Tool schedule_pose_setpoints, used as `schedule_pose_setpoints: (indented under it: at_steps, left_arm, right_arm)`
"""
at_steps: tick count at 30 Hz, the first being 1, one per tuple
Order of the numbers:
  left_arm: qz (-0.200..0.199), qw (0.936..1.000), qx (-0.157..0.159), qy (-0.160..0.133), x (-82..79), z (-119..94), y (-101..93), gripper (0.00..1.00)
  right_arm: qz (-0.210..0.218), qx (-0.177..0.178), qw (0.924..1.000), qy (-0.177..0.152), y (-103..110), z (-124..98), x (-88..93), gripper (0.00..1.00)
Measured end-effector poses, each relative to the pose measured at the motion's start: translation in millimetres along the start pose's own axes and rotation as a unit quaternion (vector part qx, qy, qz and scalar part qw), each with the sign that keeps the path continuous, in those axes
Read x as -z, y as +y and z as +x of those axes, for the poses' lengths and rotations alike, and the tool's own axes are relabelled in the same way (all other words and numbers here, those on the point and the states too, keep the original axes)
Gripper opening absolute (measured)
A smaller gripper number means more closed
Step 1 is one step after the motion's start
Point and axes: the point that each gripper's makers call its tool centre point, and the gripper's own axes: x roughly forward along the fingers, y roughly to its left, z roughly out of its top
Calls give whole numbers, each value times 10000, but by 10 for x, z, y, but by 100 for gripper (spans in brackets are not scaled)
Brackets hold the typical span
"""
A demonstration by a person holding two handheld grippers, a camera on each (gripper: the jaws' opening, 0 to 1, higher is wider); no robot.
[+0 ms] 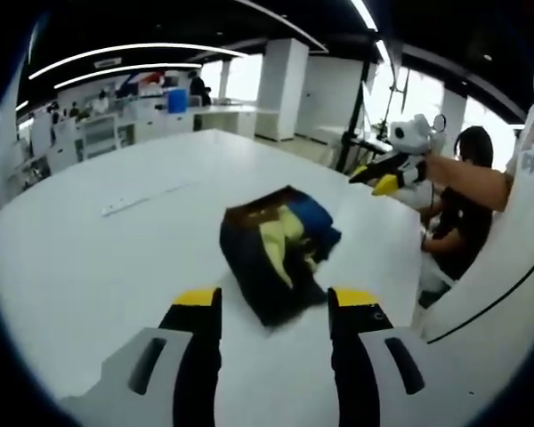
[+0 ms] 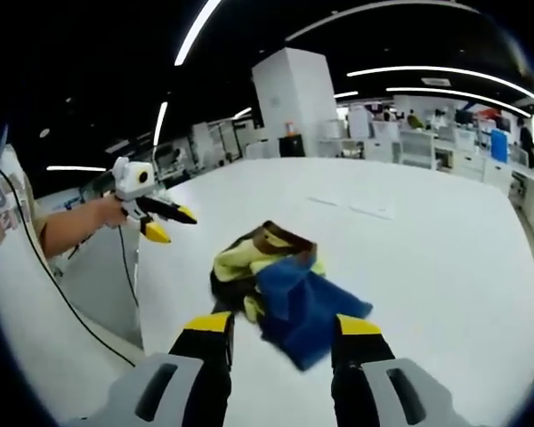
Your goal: Fold the garment on the visible template until the final outline fits inside the template.
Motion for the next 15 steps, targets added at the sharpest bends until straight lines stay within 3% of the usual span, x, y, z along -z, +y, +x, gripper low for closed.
schedule_pose_setpoints:
  at_steps: [15]
  left_arm:
    - [-90,9999,-55,70,17,133,155,40]
  right_arm:
    - [29,-59,10000,50,-36,155,2,36]
